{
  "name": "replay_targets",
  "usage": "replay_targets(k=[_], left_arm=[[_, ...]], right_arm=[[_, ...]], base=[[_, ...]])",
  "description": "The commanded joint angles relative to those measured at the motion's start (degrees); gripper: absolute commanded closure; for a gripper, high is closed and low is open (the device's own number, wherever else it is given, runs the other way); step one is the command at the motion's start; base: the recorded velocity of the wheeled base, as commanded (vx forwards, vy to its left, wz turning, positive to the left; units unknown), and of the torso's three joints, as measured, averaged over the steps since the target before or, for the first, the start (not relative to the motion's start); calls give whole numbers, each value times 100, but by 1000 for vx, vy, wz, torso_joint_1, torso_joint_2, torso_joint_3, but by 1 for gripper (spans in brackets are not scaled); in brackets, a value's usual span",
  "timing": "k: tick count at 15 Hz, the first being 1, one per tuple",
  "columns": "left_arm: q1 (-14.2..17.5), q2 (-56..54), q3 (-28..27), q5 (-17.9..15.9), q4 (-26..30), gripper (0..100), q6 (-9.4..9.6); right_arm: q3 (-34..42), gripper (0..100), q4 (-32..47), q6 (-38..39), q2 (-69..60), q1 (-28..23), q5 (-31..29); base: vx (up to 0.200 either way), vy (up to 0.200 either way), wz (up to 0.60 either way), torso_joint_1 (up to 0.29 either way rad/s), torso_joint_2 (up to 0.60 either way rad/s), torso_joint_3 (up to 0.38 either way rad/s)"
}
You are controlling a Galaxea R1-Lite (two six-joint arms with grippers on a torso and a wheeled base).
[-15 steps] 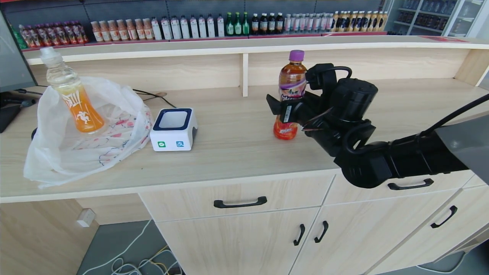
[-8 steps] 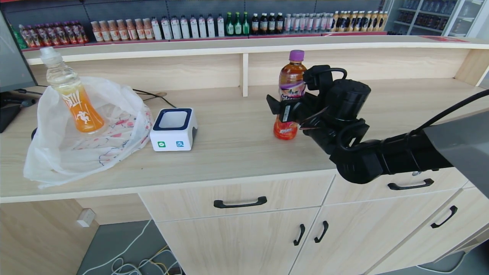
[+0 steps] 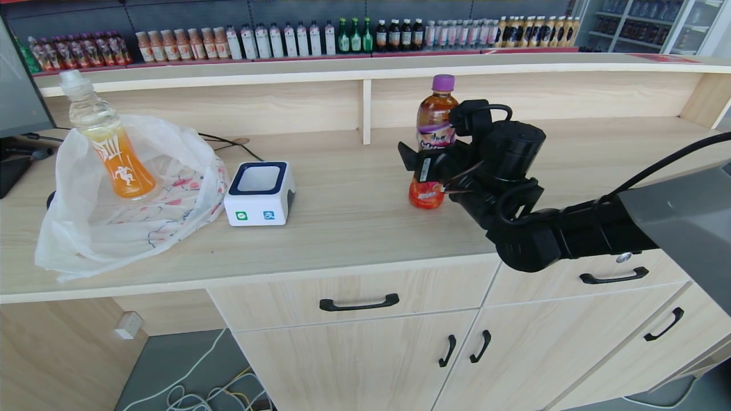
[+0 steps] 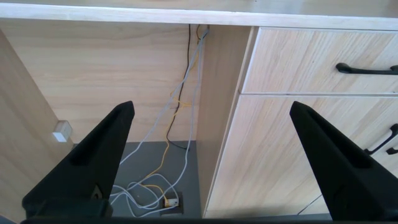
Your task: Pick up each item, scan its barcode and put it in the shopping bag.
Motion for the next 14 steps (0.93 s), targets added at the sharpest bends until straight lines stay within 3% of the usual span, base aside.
replay_targets(k=[1, 14], left_arm=[[1, -2, 0, -2, -1, 0, 2], [1, -2, 0, -2, -1, 0, 2]], right_arm=[[-13, 100, -5, -2, 19, 1, -1], [-127, 100, 4, -10, -113, 19, -10]], base=[[0, 0, 0, 0, 0, 0], [0, 0, 0, 0, 0, 0]])
